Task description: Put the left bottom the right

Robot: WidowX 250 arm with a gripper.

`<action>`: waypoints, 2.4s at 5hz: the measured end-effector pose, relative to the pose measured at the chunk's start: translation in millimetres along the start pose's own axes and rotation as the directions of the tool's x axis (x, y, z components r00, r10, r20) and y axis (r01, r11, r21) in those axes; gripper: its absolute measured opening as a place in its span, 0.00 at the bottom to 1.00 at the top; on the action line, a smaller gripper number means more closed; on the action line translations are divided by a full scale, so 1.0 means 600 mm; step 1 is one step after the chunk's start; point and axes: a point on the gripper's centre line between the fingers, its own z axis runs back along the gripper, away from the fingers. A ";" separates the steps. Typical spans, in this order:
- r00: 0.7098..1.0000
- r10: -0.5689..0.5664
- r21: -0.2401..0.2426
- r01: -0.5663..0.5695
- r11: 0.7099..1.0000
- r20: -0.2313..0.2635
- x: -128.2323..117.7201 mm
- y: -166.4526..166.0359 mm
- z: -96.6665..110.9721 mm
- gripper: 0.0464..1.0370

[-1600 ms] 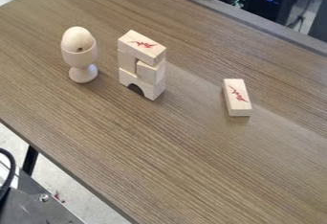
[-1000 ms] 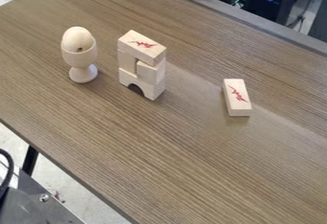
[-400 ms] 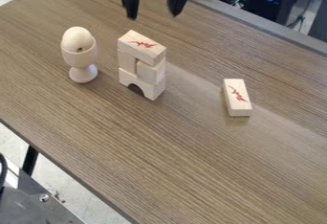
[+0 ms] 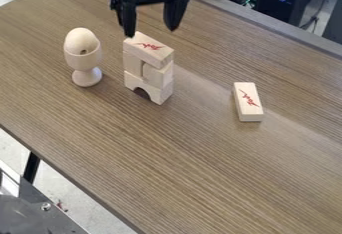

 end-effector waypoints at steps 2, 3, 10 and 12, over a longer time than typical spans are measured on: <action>0.994 0.080 -0.010 -0.081 0.997 -0.074 -0.004 -0.010 -0.005 0.96; 0.989 0.132 0.018 -0.131 0.991 -0.067 -0.001 -0.008 -0.010 0.96; 0.948 0.298 0.184 -0.274 0.944 -0.115 -0.015 0.025 -0.046 0.65; 0.957 0.265 0.098 -0.254 0.962 -0.117 -0.016 0.020 0.001 0.53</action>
